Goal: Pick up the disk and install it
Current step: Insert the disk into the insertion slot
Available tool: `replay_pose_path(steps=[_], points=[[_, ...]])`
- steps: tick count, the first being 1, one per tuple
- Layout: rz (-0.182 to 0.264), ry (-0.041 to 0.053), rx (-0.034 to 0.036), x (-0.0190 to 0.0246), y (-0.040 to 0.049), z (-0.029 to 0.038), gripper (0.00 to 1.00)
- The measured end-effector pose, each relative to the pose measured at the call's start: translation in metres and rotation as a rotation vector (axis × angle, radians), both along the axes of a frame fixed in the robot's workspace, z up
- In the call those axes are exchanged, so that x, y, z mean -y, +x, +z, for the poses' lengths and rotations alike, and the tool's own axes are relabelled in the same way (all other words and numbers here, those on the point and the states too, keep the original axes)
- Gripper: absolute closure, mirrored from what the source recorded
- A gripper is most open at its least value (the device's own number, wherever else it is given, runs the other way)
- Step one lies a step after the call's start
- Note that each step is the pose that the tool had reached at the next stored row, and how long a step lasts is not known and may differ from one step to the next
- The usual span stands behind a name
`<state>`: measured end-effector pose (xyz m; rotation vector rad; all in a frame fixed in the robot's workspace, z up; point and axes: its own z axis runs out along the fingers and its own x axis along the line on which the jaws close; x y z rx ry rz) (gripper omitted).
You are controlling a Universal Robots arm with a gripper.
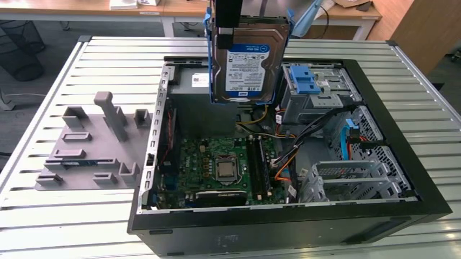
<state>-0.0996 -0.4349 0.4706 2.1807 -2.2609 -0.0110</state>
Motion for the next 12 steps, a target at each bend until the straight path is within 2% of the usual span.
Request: replay_pose_path(steps=[7, 9, 12], points=[[0.000, -0.0001, -0.0001, 0.0006, 0.0000, 0.0000, 0.64], [0.000, -0.0001, -0.0001, 0.0032, 0.0000, 0.0000, 0.64], [0.000, 0.0000, 0.0000, 0.0103, 0.0000, 0.0000, 0.64]])
